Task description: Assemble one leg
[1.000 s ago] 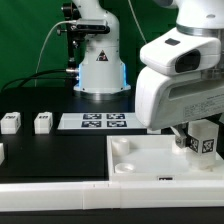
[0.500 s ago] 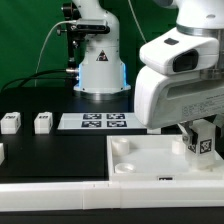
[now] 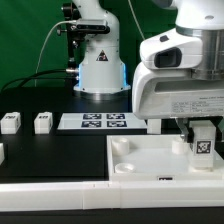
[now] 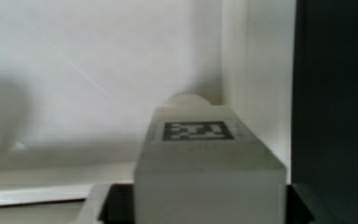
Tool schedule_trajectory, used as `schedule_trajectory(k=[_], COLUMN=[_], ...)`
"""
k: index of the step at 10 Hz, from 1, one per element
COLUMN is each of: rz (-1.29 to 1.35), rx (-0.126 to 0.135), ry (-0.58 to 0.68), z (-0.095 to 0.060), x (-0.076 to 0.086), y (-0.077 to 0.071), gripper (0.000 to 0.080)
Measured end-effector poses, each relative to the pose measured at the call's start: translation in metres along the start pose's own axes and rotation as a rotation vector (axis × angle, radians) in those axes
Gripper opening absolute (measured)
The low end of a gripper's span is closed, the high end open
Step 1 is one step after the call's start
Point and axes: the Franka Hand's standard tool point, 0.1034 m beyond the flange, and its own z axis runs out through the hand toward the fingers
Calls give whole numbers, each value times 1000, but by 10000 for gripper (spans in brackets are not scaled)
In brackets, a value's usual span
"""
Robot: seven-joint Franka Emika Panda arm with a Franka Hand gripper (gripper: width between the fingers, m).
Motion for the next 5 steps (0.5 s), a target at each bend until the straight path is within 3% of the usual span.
schedule_trajectory(k=[5], rz=[587], rx=[-13], ry=[11], z=[0], x=[0], y=[-1], gripper=[294])
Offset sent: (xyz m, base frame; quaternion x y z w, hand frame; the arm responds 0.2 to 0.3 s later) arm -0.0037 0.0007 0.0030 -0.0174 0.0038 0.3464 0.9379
